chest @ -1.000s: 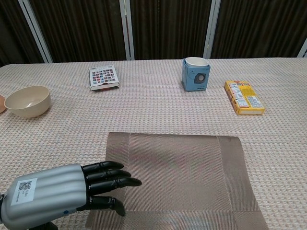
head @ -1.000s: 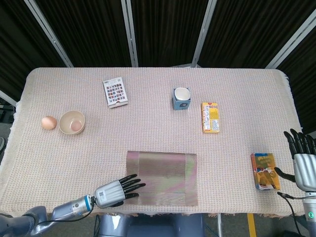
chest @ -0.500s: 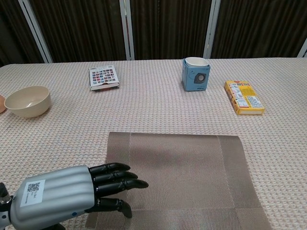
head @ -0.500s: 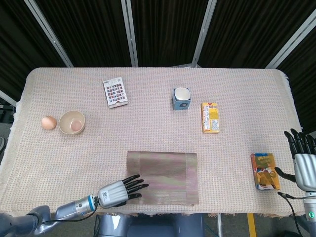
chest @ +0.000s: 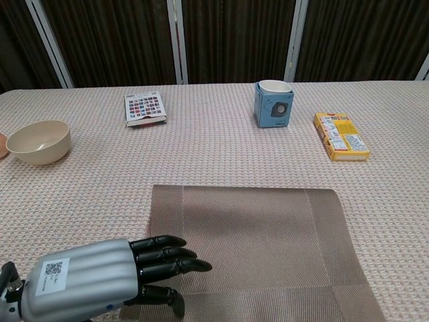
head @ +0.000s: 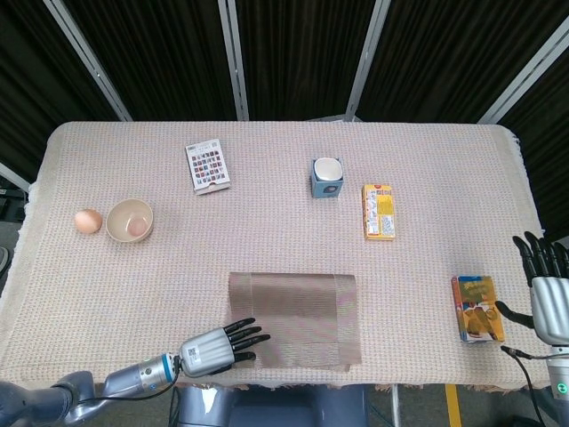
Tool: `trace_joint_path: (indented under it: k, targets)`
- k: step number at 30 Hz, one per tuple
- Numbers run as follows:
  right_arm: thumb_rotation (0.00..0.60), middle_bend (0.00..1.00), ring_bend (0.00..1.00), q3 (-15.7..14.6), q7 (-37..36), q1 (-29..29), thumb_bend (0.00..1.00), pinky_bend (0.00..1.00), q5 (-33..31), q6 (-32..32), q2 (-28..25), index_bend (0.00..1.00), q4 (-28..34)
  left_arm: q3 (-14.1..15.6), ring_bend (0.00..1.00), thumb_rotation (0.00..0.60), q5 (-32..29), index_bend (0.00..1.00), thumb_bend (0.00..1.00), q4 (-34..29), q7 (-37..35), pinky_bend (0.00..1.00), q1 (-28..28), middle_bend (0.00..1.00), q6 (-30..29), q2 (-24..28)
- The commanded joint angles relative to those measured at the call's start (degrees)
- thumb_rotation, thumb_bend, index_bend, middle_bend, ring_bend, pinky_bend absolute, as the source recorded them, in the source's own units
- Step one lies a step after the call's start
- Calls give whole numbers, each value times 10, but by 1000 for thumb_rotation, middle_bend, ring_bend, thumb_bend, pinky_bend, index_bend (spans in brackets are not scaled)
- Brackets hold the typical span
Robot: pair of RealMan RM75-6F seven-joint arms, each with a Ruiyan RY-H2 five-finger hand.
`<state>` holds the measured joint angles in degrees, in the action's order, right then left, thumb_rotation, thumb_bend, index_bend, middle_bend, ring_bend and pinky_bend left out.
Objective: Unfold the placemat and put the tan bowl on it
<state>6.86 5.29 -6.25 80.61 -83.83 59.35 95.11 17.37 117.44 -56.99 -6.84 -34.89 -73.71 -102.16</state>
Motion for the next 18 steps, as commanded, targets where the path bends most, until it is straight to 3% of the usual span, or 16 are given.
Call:
trace_joint_path:
  k: [1,18]
  targets:
    - [600,0,0,0,-1,0,0,0,0,0,-1,0,0,1,0,600,-1,319,425,1,-1,0,-1,0,1,-2]
    - [600,0,0,0,-5,1,0,0,3,-1,-3,0,2,3,0,600,-12,421,509,8,-15,0,-3,0,3,-15]
